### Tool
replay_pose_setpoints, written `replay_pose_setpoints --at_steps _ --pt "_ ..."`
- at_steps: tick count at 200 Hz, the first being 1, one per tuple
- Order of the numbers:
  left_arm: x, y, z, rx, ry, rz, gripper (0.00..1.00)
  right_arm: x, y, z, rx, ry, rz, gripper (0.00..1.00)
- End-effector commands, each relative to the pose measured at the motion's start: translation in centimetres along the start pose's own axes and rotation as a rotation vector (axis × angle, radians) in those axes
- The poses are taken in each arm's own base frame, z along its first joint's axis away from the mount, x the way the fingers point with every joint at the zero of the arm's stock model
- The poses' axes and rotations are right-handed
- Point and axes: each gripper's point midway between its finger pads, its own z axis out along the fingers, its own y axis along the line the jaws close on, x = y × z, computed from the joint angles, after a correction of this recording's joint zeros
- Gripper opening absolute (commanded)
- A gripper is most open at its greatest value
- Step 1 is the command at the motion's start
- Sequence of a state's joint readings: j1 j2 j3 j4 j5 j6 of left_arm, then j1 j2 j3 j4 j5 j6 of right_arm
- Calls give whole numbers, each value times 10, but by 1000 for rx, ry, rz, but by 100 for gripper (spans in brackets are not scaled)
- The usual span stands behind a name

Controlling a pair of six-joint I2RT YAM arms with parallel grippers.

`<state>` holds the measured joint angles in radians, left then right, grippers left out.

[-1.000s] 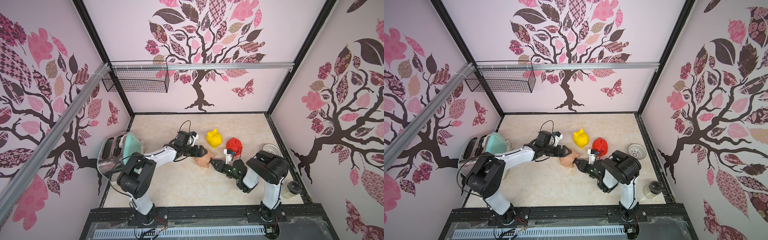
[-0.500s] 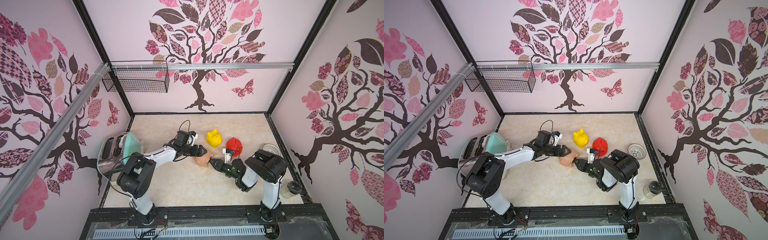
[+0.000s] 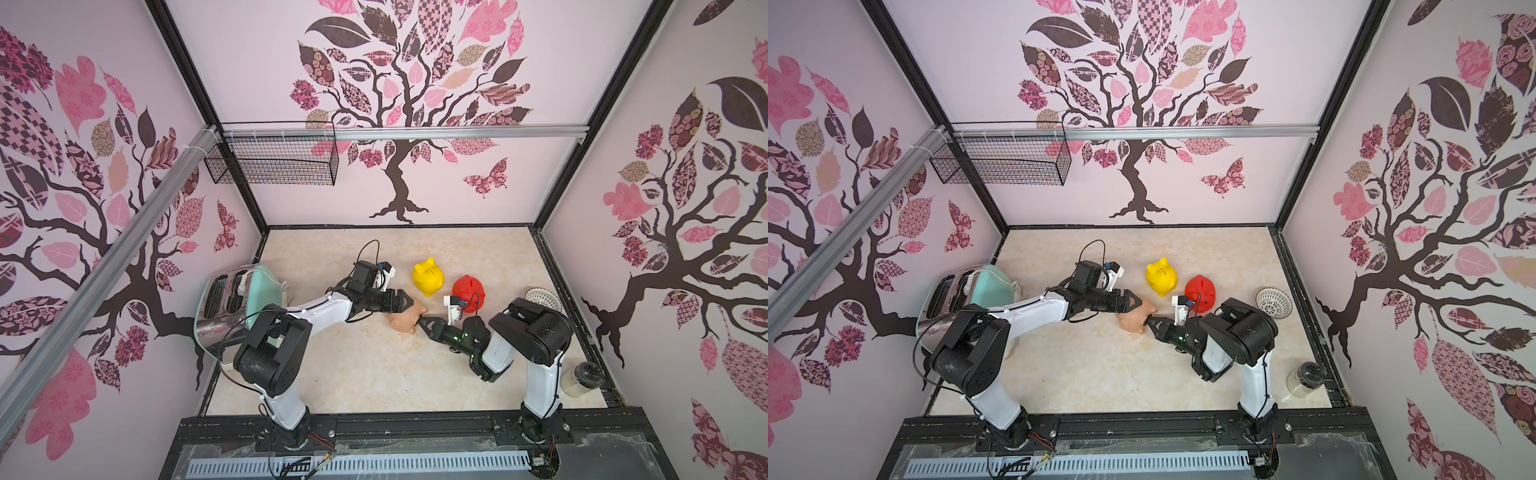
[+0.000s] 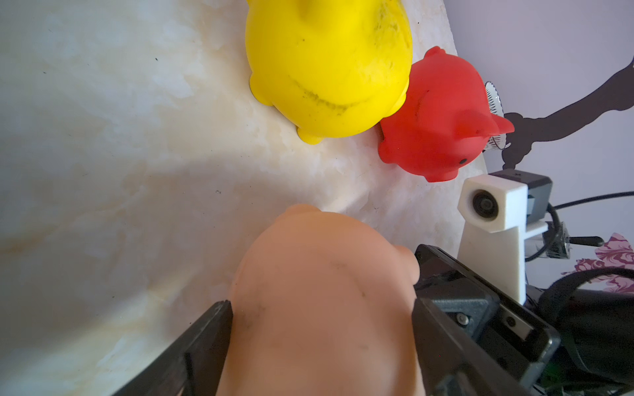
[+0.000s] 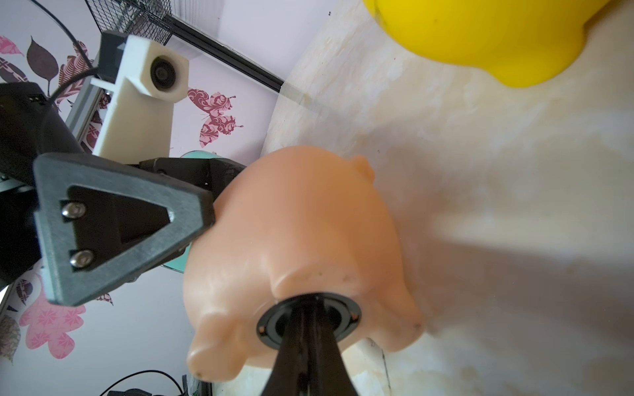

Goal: Open piggy banks
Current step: Open the lid on the piggy bank.

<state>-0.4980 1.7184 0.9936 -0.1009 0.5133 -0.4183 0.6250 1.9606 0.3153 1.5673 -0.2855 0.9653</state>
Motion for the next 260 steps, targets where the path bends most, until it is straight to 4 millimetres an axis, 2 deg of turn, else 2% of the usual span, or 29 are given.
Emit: replay_pose_setpoints --at_steps 1,34,64,93,113,260 --pt "51 38 12 -131 159 -66 85 -8 9 5 -39 -28 -28 1" --pt "50 37 12 -129 159 -65 85 -9 8 6 -35 -26 -33 0" --pt "50 38 12 -130 159 -65 85 -9 9 6 -38 -27 -35 7" --pt "51 38 13 -128 161 -67 85 -8 8 5 -34 -26 -53 0" --pt "50 38 12 -129 159 -66 85 -7 7 5 -32 -23 -78 0" --pt "52 38 13 -126 163 -69 85 -4 13 0 -36 -15 -516 0"
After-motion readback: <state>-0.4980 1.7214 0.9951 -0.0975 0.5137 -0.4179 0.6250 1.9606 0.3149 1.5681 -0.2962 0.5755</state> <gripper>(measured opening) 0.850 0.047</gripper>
